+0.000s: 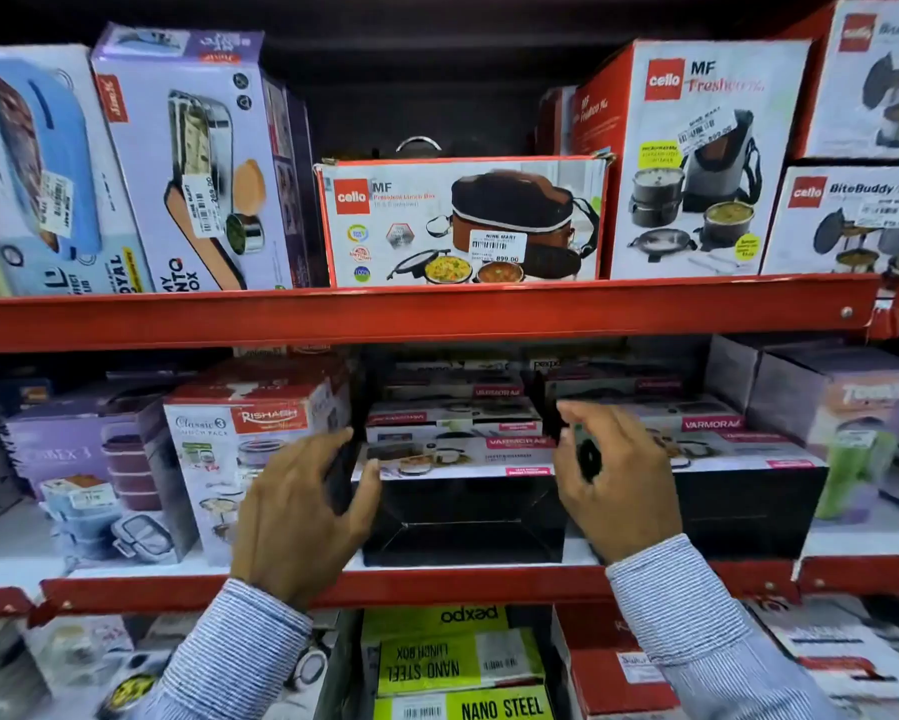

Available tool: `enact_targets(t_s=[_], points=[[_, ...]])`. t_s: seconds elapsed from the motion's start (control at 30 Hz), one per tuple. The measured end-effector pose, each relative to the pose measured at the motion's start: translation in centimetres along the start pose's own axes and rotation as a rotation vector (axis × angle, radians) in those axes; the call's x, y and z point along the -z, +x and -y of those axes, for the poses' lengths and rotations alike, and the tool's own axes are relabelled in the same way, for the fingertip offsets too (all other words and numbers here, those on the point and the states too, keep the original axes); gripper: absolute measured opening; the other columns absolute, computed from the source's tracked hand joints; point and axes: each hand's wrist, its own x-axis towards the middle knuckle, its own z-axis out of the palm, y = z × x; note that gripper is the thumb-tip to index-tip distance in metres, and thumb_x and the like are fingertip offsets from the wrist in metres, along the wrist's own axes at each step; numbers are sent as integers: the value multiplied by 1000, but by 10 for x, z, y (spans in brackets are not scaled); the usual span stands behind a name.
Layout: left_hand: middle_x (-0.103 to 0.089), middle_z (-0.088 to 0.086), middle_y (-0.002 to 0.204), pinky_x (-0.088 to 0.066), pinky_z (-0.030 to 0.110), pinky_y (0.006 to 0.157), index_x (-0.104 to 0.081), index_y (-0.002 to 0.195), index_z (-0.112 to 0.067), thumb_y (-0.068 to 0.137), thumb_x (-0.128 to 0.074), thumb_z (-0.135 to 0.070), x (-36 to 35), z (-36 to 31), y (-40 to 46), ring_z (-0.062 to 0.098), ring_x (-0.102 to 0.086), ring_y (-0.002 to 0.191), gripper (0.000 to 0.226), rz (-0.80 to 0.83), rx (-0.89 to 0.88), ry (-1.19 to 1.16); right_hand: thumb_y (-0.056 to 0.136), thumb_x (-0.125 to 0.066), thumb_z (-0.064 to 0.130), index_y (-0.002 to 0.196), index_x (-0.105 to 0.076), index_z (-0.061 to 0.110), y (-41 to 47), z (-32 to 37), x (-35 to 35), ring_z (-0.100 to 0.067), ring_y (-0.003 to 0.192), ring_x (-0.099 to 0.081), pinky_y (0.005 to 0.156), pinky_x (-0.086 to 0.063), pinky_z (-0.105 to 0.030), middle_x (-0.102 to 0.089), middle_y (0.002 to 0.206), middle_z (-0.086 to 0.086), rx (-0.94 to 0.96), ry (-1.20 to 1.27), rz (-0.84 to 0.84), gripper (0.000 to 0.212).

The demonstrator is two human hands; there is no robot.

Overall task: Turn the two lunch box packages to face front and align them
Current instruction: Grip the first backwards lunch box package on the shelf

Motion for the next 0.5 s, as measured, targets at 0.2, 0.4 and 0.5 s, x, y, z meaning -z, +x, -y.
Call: enact_targets(t_s=[0.2, 0.4, 0.5], points=[[-69, 9, 67, -53, 40, 68, -60, 83, -13, 84, -51, -65, -33, 21, -9, 36, -68, 72, 52, 294, 305, -57, 82, -47, 47, 122, -59, 15, -22, -17, -26, -24, 94, -68, 82, -56, -36, -72, 108, -9, -357, 29, 248, 53], [-67, 18, 123, -45, 38, 96, -57, 122, -8, 80, -47, -75, -55, 22, -8, 36, -59, 117, 80, 457, 616, -389, 88, -51, 44, 131, -54, 10, -18, -22, -37, -29, 92, -68, 85, -51, -33, -73, 101, -15, -532, 121, 383, 54], [-67, 10, 130, -43, 46, 109, -61, 124, -14, 59, -46, -93, -62, 35, -5, 30, -59, 122, 104, 498, 753, -577, 89, -54, 36, 118, -61, 7, -14, -21, -30, -31, 101, -64, 89, -46, -35, -71, 106, -16, -608, 254, 338, 41]])
